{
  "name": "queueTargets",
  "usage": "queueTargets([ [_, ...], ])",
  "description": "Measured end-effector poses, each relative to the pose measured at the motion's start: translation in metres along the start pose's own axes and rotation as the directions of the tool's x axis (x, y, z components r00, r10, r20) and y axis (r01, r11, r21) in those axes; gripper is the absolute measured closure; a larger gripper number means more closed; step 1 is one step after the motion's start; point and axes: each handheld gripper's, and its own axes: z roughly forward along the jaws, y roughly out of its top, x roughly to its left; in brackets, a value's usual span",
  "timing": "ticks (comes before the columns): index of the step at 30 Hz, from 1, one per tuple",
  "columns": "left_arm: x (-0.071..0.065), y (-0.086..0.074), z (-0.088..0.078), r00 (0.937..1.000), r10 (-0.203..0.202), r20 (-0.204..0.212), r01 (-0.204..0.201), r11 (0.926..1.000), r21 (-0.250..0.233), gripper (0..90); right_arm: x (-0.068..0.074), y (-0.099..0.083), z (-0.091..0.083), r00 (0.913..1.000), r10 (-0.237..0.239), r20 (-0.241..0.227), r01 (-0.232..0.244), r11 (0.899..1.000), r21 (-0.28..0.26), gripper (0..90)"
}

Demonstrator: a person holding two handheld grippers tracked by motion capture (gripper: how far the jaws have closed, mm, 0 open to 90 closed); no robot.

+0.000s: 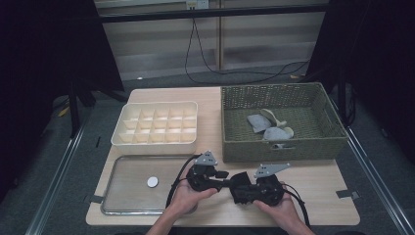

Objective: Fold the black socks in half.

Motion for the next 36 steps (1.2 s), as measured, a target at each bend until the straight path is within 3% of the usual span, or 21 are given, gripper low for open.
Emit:
queueTargets([
  [5,0.001,0.008,0.009,0.9997,-0.021,0.013,0.022,0.9996,-0.018,51.5,0.000,-0.002,0.000,1.0000,-0.004,-0.001,0.004,1.000,-0.009,79.8],
  [8,0.001,0.008,0.016,0.9996,-0.024,0.013,0.024,0.9997,0.002,47.3,0.000,-0.002,0.000,1.0000,0.000,-0.003,0.000,1.000,-0.014,79.8],
  [16,0.008,0.004,0.024,0.9991,-0.027,-0.032,0.028,0.9989,0.038,48.3,0.001,-0.004,-0.003,0.9999,-0.015,0.004,0.016,1.000,-0.023,78.8],
  [32,0.003,-0.001,0.033,0.9989,-0.044,0.015,0.042,0.9955,0.085,47.9,-0.004,-0.013,-0.024,0.9978,-0.010,0.065,0.010,1.000,0.002,67.6],
  [36,0.001,-0.001,0.034,0.9984,-0.046,0.033,0.042,0.9925,0.114,47.1,-0.006,-0.016,-0.030,0.9970,0.012,0.076,-0.013,1.000,0.011,67.5],
])
